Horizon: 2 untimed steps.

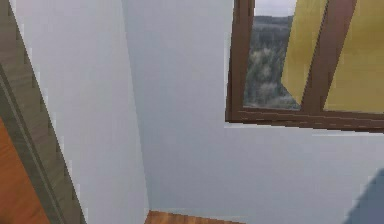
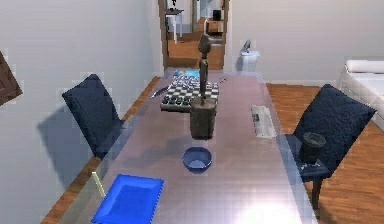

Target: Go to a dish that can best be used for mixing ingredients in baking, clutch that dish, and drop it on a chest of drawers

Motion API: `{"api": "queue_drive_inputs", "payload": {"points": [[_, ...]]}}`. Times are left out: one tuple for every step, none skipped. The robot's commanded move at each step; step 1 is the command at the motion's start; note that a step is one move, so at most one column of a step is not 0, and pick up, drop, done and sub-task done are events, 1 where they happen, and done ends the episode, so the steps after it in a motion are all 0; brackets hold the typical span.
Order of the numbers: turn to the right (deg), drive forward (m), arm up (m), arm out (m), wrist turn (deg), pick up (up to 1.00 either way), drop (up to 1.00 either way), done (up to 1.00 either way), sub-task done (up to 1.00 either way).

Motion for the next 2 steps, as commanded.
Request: {"api": "queue_drive_inputs", "payload": {"points": [[0.0, 0.0, 0.5, 0.0, 0.0, 0.0, 0.0, 0.0, 0.0], [0.0, 0.0, 0.34, 0.0, 0.0, 0.0, 0.0, 0.0, 0.0]]}}
